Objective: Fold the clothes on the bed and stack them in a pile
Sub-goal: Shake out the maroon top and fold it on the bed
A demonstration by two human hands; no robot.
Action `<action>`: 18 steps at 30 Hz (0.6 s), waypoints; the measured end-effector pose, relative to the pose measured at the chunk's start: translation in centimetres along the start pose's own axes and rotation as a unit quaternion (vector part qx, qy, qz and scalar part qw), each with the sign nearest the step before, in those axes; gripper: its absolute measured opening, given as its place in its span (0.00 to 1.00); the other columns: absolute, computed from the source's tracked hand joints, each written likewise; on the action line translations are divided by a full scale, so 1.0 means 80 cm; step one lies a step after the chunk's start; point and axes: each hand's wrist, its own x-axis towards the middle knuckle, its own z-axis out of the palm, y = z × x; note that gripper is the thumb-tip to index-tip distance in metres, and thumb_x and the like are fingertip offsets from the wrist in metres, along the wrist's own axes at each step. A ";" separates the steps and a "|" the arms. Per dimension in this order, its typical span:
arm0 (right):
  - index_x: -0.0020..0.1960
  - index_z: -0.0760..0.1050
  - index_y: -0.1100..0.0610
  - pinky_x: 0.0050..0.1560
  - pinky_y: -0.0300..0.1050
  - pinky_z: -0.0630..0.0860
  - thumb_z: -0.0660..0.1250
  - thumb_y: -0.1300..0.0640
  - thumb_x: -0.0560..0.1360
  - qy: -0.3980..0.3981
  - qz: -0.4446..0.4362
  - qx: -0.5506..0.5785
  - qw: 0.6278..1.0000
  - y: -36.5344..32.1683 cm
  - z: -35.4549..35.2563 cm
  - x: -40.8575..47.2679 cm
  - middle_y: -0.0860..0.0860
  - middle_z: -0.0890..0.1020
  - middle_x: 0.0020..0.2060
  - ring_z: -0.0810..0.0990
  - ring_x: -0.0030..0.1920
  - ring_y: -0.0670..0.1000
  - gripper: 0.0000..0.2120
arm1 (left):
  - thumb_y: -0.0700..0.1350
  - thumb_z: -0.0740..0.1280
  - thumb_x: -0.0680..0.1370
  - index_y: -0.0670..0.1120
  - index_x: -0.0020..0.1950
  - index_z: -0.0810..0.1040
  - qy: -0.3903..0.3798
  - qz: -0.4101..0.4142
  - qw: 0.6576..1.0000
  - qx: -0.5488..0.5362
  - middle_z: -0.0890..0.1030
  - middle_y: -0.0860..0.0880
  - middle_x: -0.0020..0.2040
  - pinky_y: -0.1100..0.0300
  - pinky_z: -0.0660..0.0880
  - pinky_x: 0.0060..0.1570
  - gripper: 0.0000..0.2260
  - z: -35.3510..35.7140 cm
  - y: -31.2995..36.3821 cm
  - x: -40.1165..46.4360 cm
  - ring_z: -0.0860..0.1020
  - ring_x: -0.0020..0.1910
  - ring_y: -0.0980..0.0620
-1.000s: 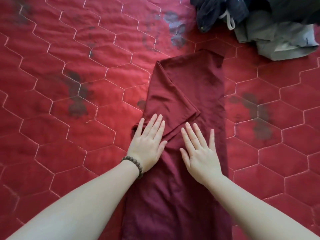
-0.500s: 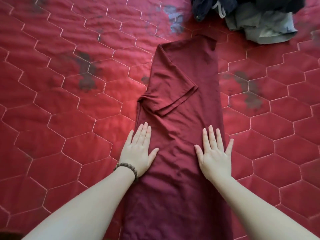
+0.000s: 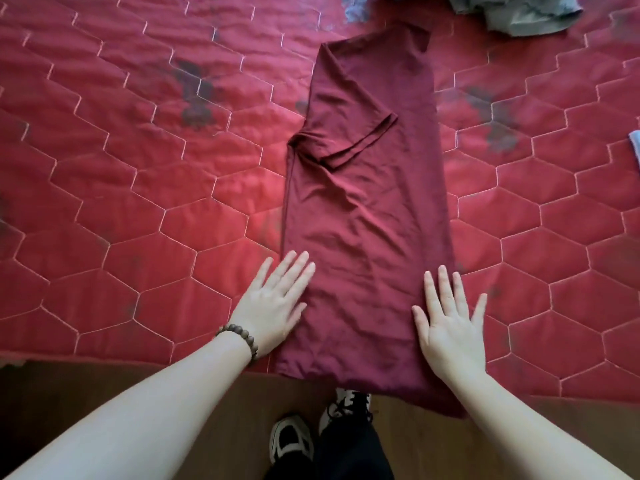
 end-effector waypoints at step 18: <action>0.76 0.58 0.45 0.73 0.63 0.57 0.54 0.52 0.78 -0.067 -0.375 -0.118 0.917 0.093 -0.047 -0.003 0.51 0.59 0.76 0.58 0.76 0.55 0.26 | 0.36 0.60 0.67 0.48 0.67 0.76 -0.044 0.232 0.970 0.054 0.73 0.44 0.69 0.43 0.72 0.64 0.28 -0.030 -0.020 -0.037 0.71 0.69 0.44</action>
